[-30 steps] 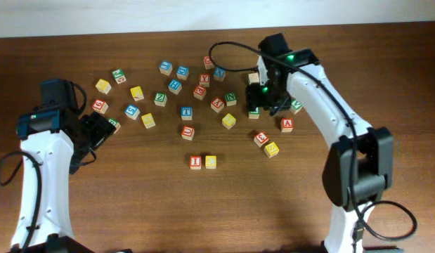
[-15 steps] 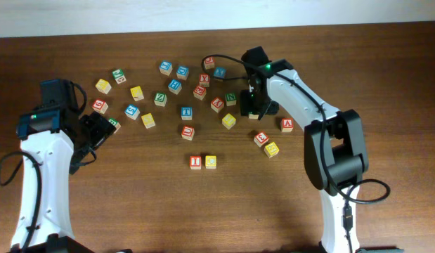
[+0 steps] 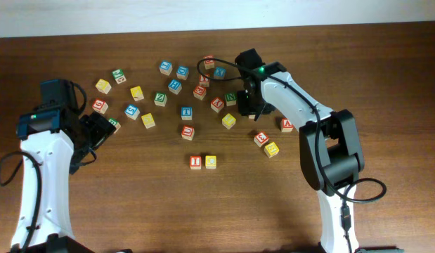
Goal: Spell out ICRA
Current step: 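Lower the right gripper onto the green R block and close, then lift the green R block and carry it right of the C block, then lower the R block beside the C block and open the right gripper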
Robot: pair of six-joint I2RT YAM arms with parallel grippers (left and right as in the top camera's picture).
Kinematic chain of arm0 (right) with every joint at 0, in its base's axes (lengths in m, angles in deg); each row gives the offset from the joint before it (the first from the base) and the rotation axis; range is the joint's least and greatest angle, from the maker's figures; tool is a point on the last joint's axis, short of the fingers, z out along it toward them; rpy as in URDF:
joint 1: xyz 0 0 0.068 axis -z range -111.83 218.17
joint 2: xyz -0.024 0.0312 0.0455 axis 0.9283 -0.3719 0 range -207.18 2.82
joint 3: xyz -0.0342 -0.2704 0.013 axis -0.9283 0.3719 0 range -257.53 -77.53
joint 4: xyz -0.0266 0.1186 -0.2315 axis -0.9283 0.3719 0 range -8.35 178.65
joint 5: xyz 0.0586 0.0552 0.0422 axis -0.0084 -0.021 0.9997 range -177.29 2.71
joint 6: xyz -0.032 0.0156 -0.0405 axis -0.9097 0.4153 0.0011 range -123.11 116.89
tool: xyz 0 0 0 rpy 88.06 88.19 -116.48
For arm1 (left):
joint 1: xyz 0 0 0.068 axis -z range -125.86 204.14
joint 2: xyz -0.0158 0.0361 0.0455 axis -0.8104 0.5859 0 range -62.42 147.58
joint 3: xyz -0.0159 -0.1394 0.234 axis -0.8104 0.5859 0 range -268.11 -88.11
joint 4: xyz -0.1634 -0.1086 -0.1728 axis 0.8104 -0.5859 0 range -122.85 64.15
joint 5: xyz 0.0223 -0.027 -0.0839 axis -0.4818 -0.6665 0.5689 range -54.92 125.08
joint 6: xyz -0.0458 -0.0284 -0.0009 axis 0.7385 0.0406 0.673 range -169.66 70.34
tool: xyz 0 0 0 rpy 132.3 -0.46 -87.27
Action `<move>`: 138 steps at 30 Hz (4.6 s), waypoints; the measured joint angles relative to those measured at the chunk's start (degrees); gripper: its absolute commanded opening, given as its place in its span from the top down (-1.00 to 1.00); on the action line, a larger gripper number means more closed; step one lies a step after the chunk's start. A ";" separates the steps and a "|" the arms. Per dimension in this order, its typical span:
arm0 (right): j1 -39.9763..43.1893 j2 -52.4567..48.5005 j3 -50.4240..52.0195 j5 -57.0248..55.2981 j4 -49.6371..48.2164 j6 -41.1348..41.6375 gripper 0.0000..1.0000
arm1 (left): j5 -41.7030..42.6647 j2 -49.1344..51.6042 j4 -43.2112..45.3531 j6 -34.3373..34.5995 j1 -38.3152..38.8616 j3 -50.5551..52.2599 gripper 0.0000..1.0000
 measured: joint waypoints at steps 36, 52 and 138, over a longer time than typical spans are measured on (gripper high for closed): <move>0.00 -2.34 -3.61 -0.22 7.39 1.29 -0.10 | 0.00 0.00 -0.04 0.00 0.00 0.00 -0.99; 0.00 -2.34 -1.99 -0.24 3.63 1.29 0.39 | 0.00 0.00 0.00 0.00 0.00 0.00 -0.99; -1.60 18.60 9.51 4.13 9.62 14.82 -0.20 | 0.00 0.00 0.02 0.00 0.00 0.00 -0.99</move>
